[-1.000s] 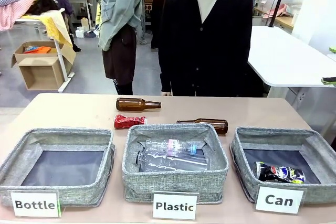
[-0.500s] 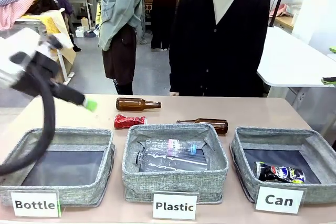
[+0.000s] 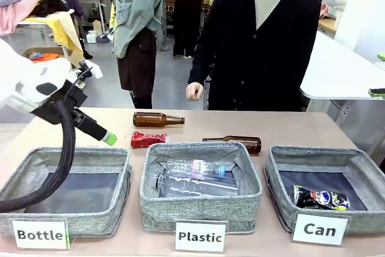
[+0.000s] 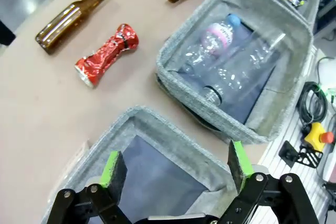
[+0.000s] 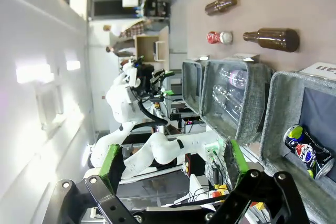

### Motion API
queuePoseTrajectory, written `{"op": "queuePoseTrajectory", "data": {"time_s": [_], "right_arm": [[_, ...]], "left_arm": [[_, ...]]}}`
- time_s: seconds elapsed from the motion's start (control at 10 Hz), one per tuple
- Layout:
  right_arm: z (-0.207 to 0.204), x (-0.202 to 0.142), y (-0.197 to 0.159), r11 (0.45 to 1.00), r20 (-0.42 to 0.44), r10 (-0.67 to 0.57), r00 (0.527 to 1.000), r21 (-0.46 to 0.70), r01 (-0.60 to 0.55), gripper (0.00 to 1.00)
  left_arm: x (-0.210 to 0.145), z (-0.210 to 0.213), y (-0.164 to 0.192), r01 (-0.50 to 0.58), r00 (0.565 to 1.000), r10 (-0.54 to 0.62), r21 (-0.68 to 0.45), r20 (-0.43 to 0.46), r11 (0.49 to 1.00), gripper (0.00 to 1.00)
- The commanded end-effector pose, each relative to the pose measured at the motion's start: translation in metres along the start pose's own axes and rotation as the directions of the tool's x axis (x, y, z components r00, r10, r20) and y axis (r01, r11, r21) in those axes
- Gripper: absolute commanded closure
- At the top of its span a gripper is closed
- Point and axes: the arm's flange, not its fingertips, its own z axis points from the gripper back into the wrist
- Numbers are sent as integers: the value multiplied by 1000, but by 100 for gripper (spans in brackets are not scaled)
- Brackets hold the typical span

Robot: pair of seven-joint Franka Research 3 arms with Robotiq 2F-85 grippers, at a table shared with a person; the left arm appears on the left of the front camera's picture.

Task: Sort the can waste into the basket.
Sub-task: Pick up the can waste from the table and place it in the right Fabric basket.

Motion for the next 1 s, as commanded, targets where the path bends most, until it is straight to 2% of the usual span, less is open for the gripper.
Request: {"op": "queuePoseTrajectory", "data": {"time_s": [0.0,0.1,0.3,0.4,0.5,0.6,0.7,0.9], "right_arm": [[2,-1,1,1000,-7,23,1000,-10,-23,0],[2,-1,1,1000,-7,23,1000,-10,-23,0],[2,-1,1,1000,-7,23,1000,-10,-23,0],[2,-1,1,1000,-7,23,1000,-10,-23,0],[2,-1,1,1000,-7,23,1000,-10,-23,0],[2,-1,1,1000,-7,23,1000,-10,-23,0],[2,-1,1,1000,-7,23,1000,-10,-23,0],[2,-1,1,1000,-7,23,1000,-10,-23,0]], "left_arm": [[1,8,-3,-5,1000,5,-28,13,1000,0],[0,0,0,0,1000,0,0,0,1000,0],[25,-3,9,147,983,-148,-24,-109,989,0],[49,-14,16,301,929,-320,-123,-187,946,0],[79,-26,32,351,903,-372,-133,-215,927,0],[102,-37,52,375,891,-401,-152,-214,914,0],[112,-42,71,339,908,-365,-151,-208,929,0],[110,-25,99,321,917,-352,-178,-186,930,0]]}}
